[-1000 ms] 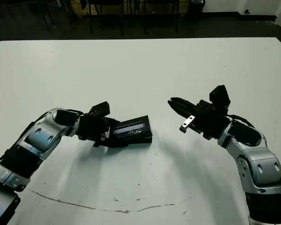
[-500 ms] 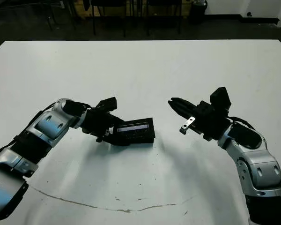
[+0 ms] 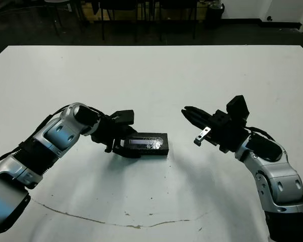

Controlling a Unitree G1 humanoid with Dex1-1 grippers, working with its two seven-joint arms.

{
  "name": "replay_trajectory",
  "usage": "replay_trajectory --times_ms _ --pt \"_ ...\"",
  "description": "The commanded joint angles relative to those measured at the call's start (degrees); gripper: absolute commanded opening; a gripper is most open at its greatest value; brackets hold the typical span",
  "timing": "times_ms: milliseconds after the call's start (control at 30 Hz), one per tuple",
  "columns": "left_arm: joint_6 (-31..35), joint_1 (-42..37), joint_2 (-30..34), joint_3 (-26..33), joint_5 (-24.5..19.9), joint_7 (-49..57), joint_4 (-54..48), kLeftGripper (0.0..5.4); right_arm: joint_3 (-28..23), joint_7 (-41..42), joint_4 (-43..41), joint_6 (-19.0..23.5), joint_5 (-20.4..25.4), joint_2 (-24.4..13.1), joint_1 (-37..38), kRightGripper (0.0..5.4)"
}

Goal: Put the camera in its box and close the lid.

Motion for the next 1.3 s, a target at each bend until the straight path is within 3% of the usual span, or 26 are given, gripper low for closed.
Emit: replay_trajectory --times_ms 33,233,400,700,967,1100,1300 --pt "0.81 6.00 0.04 -6.81 4.55 0.16 -0.05 3.66 0.29 -0.28 0.61 1.07 -0.20 -0.15 -0.10 0.00" --pt "4.16 7.23 0.83 -7.01 4.88 2.06 0.41 4.65 0.31 -0.13 1.24 0.49 -0.44 -0.08 -0.35 0.00" --pt "-1.33 7.75 2.46 -7.13 5.42 2.53 2.33 5.38 0.17 -0.07 1.01 0.05 -0.49 -0.13 -0.10 0.00" --pt "-1.90 9.56 5.97 -4.16 2.97 1.89 2.90 5.39 0.34 -0.07 1.31 0.32 -0.27 -0.03 -0.16 0.00" --pt "-8.77 17.71 16.25 4.11 -0.46 3.38 -4.68 5.39 -0.02 0.41 0.85 -0.27 -0.35 -0.66 0.25 0.00" --pt "-7.57 22.29 21.84 8.99 -3.95 2.26 -10.12 5.39 -0.05 0.84 1.13 0.04 0.16 -0.48 -0.34 0.00" --pt "-4.89 28.52 29.13 14.71 -5.70 3.39 -20.19 5.39 0.47 0.09 0.73 0.34 -0.36 -0.15 -0.89 0.00"
